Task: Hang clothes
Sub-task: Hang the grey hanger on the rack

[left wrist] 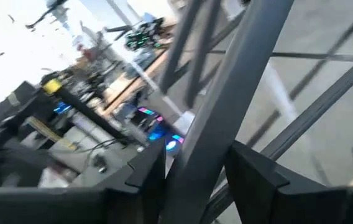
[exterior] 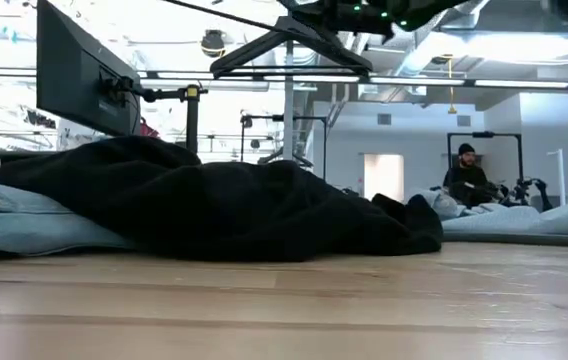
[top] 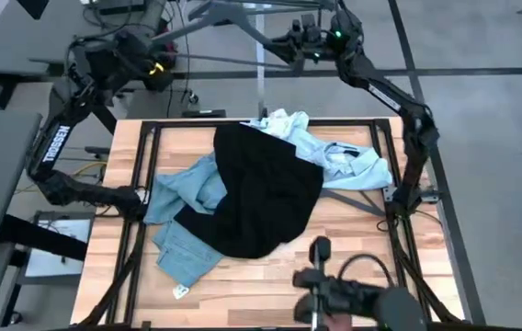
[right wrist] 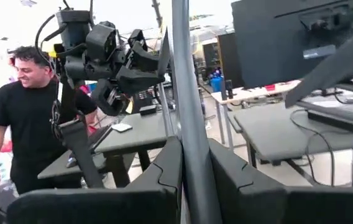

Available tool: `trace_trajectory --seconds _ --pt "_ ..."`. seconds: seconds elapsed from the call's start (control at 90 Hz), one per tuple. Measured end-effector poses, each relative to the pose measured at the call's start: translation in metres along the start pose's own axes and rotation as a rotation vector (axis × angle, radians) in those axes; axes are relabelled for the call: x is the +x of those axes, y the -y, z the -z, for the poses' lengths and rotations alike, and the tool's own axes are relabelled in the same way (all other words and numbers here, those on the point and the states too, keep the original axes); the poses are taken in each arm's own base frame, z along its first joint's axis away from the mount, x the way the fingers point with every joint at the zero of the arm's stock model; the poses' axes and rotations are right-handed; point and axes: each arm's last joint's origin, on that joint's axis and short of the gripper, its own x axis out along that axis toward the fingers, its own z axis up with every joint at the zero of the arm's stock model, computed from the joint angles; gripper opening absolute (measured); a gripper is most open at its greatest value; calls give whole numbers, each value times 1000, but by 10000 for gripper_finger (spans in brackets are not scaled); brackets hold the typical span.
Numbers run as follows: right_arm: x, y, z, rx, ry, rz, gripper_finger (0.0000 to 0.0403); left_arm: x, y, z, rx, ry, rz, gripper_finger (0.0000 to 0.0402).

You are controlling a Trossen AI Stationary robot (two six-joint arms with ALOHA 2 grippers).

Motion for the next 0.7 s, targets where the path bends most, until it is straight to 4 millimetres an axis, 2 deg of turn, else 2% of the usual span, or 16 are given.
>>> trace_trajectory --seconds 0.133,0.322,0.433,0.556,0.7 --pt "0 10 -9 -4 -19 -54 31 -5 -8 -2 17 -9 -111 135" --pt "-2 11 -8 -26 -66 -139 31 -12 -11 -1 46 22 -70 134" --pt "-7 14 -4 8 -121 -196 31 -17 -9 -1 -14 85 60 134" --pt "-9 13 0 28 -171 -288 31 -32 -14 -3 -100 194 260 133" --pt "-14 17 2 32 -194 -318 31 -42 -11 3 -234 180 561 133"
